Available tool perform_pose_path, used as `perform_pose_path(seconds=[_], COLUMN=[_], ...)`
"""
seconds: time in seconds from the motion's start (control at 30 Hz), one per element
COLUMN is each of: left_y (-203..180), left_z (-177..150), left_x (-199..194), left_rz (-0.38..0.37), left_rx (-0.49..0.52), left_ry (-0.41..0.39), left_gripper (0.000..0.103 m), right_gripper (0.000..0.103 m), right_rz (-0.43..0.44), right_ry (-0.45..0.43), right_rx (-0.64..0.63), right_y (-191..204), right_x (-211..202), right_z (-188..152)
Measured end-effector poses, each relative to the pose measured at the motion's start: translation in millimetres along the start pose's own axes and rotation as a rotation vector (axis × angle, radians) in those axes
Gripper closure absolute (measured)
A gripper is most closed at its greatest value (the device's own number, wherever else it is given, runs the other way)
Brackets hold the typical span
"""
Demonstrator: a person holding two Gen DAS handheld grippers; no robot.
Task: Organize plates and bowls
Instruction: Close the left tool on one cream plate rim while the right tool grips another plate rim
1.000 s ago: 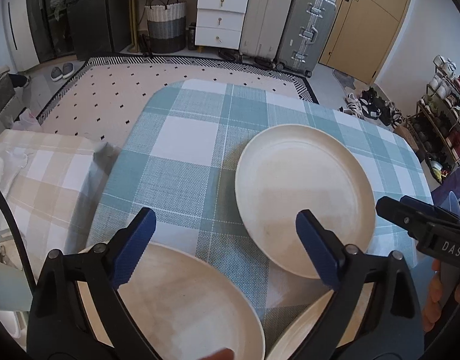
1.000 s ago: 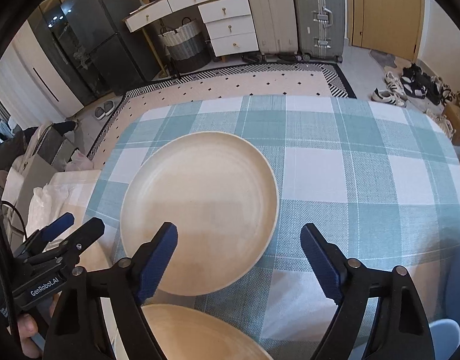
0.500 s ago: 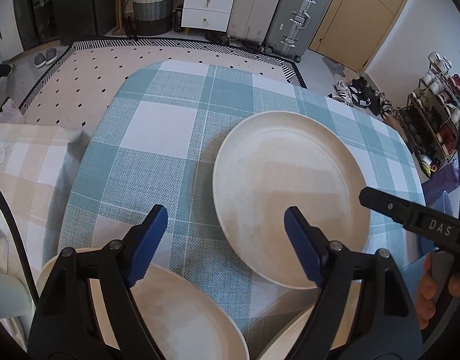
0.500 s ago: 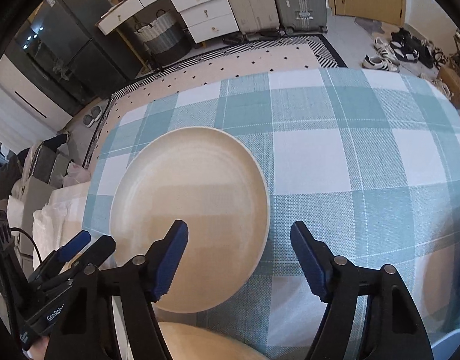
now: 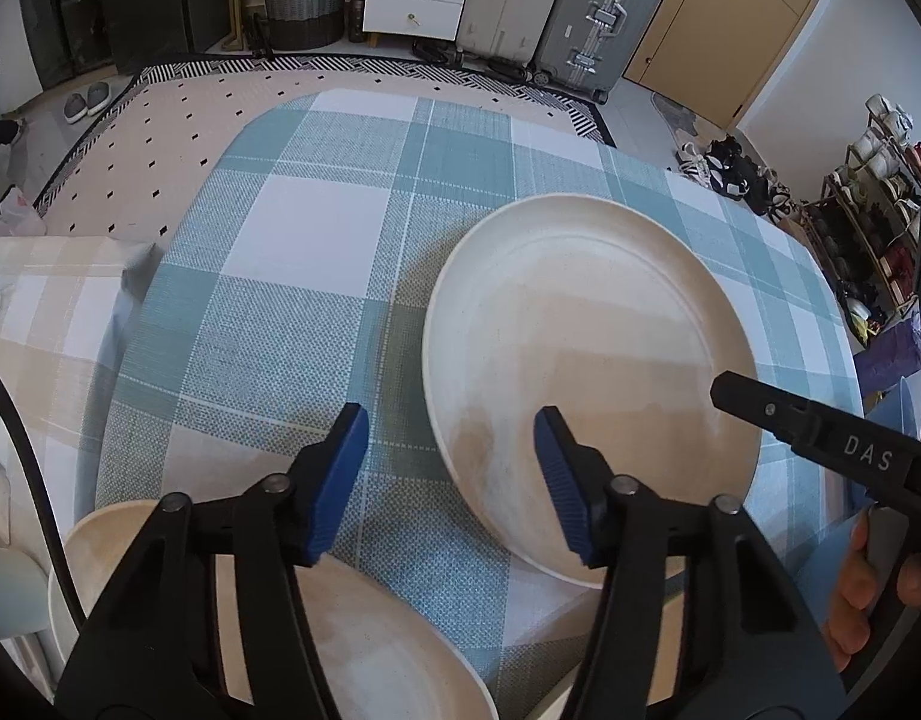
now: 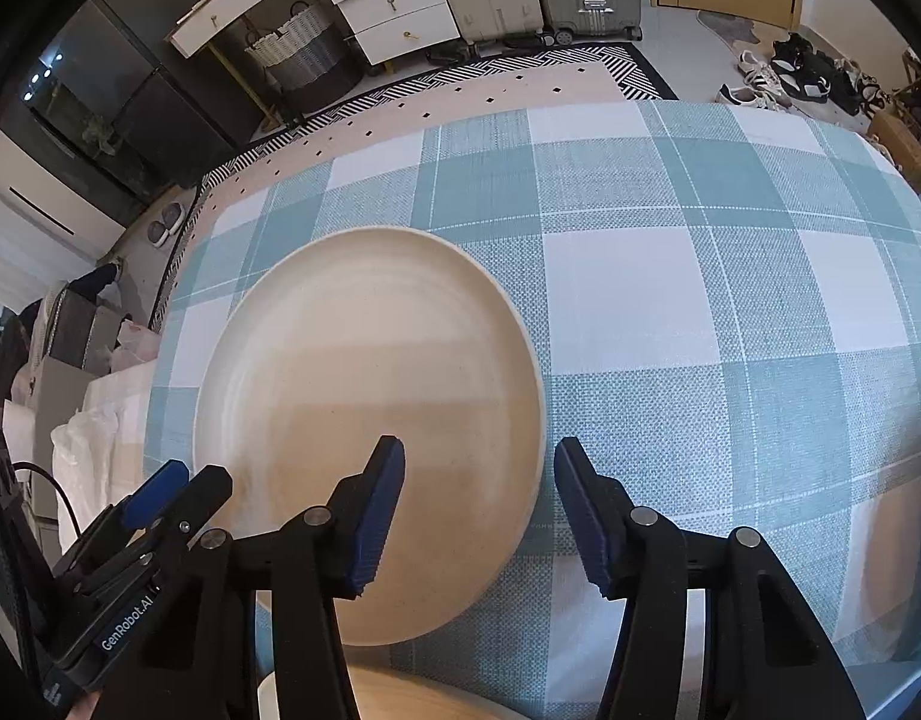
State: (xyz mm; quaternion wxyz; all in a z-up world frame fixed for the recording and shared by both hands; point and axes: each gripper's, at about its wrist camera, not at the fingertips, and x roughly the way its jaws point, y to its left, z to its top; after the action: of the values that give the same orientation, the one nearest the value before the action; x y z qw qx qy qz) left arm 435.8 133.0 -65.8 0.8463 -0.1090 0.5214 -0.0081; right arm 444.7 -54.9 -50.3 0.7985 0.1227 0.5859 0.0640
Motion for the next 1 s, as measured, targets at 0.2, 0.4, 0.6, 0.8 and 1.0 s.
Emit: perform_pose_path(seconds=[0.2, 0.4, 0.6, 0.8, 1.0], left_y=[-8.3, -10.1, -8.3, -7.7, -8.1], left_z=[-4.2, -6.2, -6.9, -6.6, -7.9], left_x=[6.9, 9.1, 8.8, 5.6, 2.4], left_rz=[0.0, 0.009, 0.009, 0.015, 0.019], left_rx=[0.037, 0.045, 0.049, 0.053, 0.062], left_ry=[0.012, 0.003, 0.003, -0.011, -0.024], left_gripper=[0.073, 0.082, 0.086, 0.089, 0.089], right_gripper=[0.059, 0.063, 0.067, 0.073, 0.075], right_rz=[-0.015, -0.035, -0.063, -0.079, -0.087], right_ry=[0.017, 0.006, -0.03, -0.064, -0.08], right_rx=[0.002, -0.006, -0.012, -0.022, -0.029], right_y=[1.8, 1.5, 2.8, 4.6, 6.1], right_x=[6.8, 6.6, 4.3, 0.9, -0.4], right_z=[-3.4, -5.5, -6.6, -6.3, -6.2])
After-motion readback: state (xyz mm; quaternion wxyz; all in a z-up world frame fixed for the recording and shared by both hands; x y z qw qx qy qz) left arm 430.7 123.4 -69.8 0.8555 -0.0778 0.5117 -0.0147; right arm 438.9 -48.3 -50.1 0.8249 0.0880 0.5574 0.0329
